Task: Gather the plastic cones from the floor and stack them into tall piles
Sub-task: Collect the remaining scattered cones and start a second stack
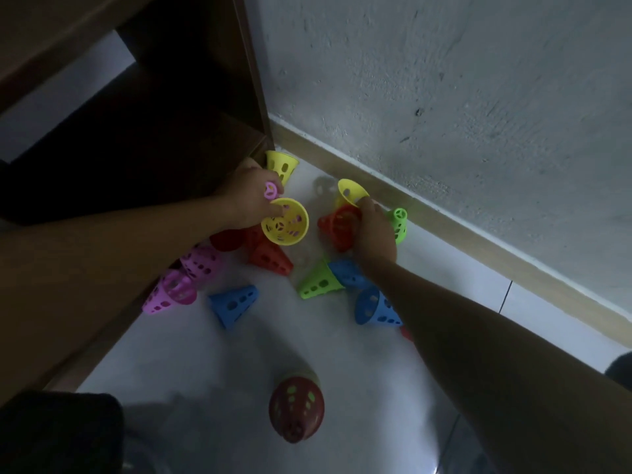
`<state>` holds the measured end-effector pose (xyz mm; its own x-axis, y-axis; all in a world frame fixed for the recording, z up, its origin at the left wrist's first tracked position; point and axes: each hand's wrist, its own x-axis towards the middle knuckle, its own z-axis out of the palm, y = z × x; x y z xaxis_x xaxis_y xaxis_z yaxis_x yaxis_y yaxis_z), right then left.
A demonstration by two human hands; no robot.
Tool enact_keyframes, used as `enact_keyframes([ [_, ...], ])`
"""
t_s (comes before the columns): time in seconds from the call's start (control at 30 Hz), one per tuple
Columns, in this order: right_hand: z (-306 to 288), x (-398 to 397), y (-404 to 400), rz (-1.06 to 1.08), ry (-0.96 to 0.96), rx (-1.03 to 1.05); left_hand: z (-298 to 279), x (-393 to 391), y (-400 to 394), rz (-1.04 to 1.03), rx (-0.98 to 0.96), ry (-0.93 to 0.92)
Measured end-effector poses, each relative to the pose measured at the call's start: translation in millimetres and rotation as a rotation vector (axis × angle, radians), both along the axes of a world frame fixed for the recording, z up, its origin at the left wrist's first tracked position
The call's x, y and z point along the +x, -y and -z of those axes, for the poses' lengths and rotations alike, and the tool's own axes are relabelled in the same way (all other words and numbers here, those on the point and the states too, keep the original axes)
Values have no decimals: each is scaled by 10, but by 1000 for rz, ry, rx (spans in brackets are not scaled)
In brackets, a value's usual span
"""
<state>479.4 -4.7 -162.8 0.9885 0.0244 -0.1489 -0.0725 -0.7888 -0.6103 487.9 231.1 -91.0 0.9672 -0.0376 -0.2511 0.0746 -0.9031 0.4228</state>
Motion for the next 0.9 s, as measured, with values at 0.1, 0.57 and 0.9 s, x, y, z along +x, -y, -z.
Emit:
enact_keyframes([
  [0.1,-49,-87,76,21,18,99,-230,-14,34,34,-4,16],
  [0.57,-1027,-571,320,51,-41,426,-1477,-788,268,200,-102,-130],
  [0.9,-1762,-1255,603,104,-196,541,-1780,-1446,229,182,-283,-414],
])
